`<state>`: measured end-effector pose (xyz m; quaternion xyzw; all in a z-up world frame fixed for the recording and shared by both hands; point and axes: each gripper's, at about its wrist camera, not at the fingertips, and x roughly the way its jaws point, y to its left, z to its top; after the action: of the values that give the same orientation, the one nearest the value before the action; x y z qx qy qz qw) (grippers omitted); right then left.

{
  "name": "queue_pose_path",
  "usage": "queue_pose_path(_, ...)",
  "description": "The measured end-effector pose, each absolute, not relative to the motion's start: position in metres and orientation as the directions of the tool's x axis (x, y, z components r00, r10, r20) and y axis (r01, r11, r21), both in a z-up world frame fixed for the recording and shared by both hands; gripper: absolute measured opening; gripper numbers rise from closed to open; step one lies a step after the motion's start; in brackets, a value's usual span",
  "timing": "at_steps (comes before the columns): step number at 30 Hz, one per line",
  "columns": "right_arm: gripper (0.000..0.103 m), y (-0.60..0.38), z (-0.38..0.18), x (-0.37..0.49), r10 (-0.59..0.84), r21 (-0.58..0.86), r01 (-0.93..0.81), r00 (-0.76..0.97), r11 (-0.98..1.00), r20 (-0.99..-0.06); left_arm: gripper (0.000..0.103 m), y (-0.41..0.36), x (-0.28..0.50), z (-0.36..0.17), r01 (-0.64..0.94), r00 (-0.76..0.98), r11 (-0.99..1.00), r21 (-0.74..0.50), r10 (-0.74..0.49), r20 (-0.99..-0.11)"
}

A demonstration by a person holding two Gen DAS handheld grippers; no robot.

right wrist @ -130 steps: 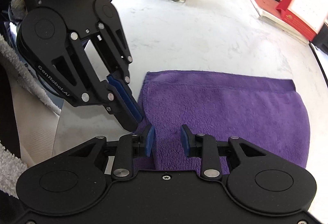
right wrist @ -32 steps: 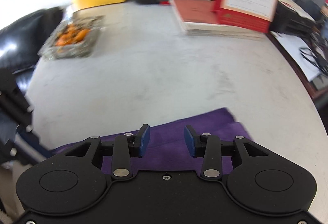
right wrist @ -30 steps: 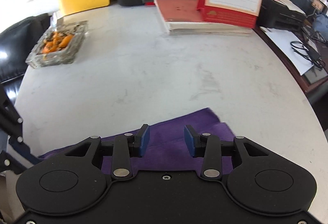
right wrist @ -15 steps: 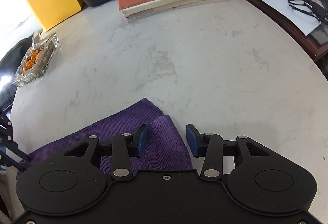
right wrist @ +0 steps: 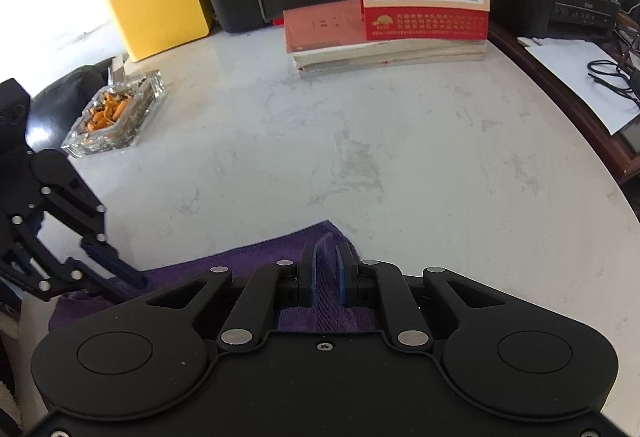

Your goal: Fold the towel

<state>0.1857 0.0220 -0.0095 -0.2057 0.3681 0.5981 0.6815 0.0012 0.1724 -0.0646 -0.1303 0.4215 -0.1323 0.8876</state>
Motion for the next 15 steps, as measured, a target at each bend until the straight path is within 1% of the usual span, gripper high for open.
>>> queue_pose_path(3,0.002,0.025,0.005,0.185,0.708,0.203,-0.967,-0.034,0.157,-0.705,0.013,0.175,0.004,-0.066,0.120,0.606,0.933,-0.339,-0.339,-0.719)
queue_pose_path(7,0.004,0.030,0.006,0.187,0.683,0.143,-0.974,0.015,0.174,-0.731,0.013,0.177,0.003,-0.066,0.121,0.605,0.932,-0.341,-0.342,-0.719)
queue_pose_path(10,0.013,0.028,-0.005,0.193,0.641,0.096,-0.972,0.067,0.216,-0.765,0.013,0.177,0.005,-0.066,0.128,0.603,0.932,-0.340,-0.346,-0.719)
queue_pose_path(12,0.024,0.028,-0.018,0.200,0.605,0.085,-0.967,0.080,0.239,-0.793,0.013,0.176,0.006,-0.067,0.131,0.603,0.932,-0.339,-0.346,-0.718)
queue_pose_path(14,0.028,0.029,-0.030,0.206,0.576,0.084,-0.964,0.079,0.251,-0.814,0.013,0.175,0.009,-0.066,0.129,0.607,0.934,-0.334,-0.341,-0.718)
queue_pose_path(15,0.028,0.029,-0.036,0.209,0.562,0.085,-0.964,0.075,0.253,-0.824,0.013,0.176,0.010,-0.066,0.128,0.610,0.935,-0.330,-0.337,-0.718)
